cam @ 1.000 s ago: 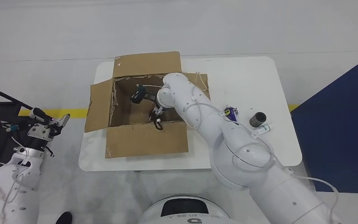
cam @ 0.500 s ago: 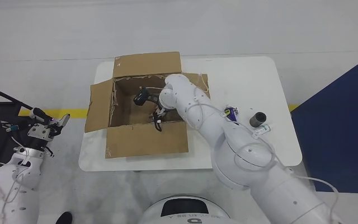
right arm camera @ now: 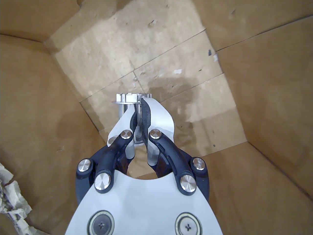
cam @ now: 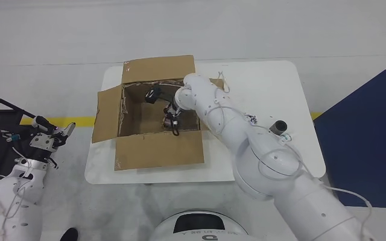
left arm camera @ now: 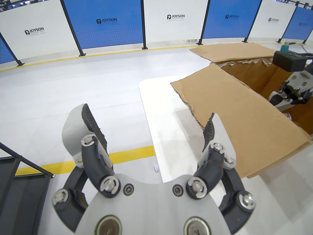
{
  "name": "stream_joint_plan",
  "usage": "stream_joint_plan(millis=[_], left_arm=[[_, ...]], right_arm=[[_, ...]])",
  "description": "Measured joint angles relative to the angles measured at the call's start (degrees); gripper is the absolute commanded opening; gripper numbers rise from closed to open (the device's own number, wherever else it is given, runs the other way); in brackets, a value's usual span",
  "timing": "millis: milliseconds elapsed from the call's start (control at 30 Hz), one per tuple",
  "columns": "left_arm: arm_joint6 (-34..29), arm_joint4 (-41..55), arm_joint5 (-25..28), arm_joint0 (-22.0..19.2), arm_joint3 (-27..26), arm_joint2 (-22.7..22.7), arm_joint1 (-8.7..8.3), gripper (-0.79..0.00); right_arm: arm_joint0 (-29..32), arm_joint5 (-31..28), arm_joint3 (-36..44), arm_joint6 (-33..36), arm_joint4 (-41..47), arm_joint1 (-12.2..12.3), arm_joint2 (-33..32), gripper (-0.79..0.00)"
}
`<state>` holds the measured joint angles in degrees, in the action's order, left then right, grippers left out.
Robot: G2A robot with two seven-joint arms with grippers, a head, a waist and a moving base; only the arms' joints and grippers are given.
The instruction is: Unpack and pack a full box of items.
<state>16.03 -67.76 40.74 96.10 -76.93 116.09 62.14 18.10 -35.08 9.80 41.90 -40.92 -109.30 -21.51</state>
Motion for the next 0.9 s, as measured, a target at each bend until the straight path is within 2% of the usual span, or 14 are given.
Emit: stream_joint_plan(millis=[100,133,233,267,367,600,900], left_arm=[[0.0,0.0,0.0,0.0,0.0,0.0,0.0,0.0],[0.0,0.0,0.0,0.0,0.0,0.0,0.0,0.0],[0.0,0.0,0.0,0.0,0.0,0.0,0.0,0.0],[0.0,0.0,0.0,0.0,0.0,0.0,0.0,0.0],[0.0,0.0,0.0,0.0,0.0,0.0,0.0,0.0],[0.0,0.0,0.0,0.0,0.0,0.0,0.0,0.0],[0.0,0.0,0.0,0.0,0.0,0.0,0.0,0.0]], right_arm=[[0.2,0.3,0.28,0.02,-0.05,0.42,-0.31,-0.785],[0.31,0.48,0.48,0.36,-0.07,0.5,-0.38,-0.603],[0.61,1.06,1.44,1.72,-0.34,0.68,-0.5,-0.351],[0.68,1.14,1.91,2.09,-0.59,0.74,-0.49,-0.16],[0.73,1.11,2.81,2.24,-1.26,1.01,-0.52,-0.031],[0.59,0.15,4.03,1.72,-2.21,1.91,-1.02,-0.015],[1.11,-3.84,5.86,10.59,-1.99,2.05,-1.16,0.0]])
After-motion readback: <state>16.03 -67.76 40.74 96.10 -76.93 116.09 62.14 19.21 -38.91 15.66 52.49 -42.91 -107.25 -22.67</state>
